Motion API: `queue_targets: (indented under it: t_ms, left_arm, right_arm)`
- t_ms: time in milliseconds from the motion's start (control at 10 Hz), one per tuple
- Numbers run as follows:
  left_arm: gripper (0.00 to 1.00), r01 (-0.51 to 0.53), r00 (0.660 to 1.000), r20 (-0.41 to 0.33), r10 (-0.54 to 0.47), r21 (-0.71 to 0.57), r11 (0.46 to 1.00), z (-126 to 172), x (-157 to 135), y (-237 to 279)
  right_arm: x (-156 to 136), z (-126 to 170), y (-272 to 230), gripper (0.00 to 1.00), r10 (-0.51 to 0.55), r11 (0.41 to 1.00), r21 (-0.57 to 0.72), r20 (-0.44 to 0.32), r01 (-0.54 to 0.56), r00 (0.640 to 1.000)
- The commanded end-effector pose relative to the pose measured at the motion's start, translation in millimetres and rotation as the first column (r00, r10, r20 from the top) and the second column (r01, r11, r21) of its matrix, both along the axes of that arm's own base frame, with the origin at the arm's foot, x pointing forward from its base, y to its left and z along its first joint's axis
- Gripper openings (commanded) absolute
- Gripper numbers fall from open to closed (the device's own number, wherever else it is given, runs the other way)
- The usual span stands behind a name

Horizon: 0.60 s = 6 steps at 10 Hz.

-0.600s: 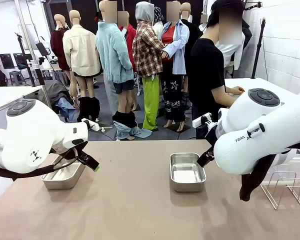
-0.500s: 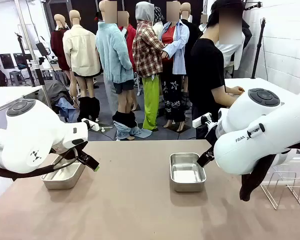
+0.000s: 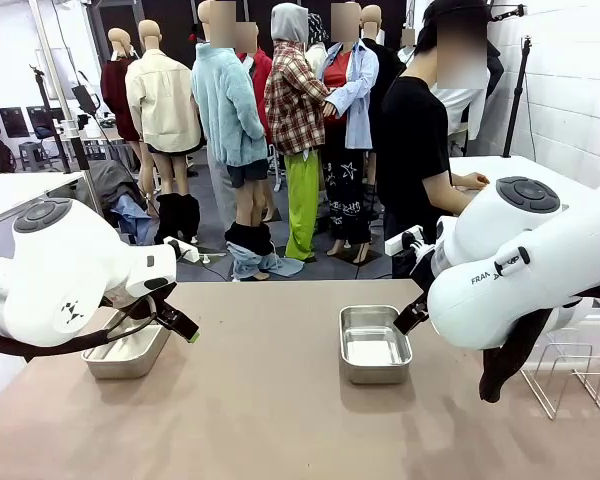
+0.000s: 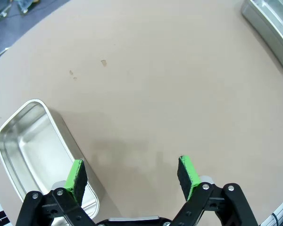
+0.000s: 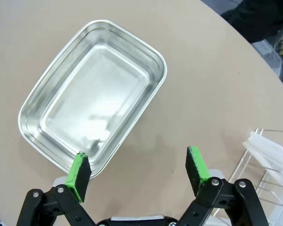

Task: Place the bread in airtight containers.
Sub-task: Lift both Airtight Container.

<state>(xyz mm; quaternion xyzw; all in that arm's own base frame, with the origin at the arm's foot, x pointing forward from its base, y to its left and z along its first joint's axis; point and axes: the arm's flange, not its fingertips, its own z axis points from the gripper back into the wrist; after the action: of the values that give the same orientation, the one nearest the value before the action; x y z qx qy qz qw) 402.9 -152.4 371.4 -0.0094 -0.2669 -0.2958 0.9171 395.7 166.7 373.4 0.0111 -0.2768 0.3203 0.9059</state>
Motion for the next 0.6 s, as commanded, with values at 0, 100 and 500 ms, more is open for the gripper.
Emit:
queue_targets:
  t_ms: [0,100,500]
  left_arm:
    - [1.00,-0.002,1.000,0.000,0.002,-0.001,1.000,0,0,1]
    - [1.00,-0.002,1.000,0.000,0.002,-0.001,1.000,0,0,1]
    - [1.00,0.029,0.988,0.153,-0.028,-0.006,1.000,52,4,12]
  right_arm:
    - [0,0,0,1.00,0.000,1.000,0.000,0.000,0.000,1.000]
    - [0,0,0,1.00,0.000,1.000,0.000,0.000,0.000,1.000]
    - [8,64,-8,1.00,0.005,0.999,-0.034,0.182,0.002,0.983]
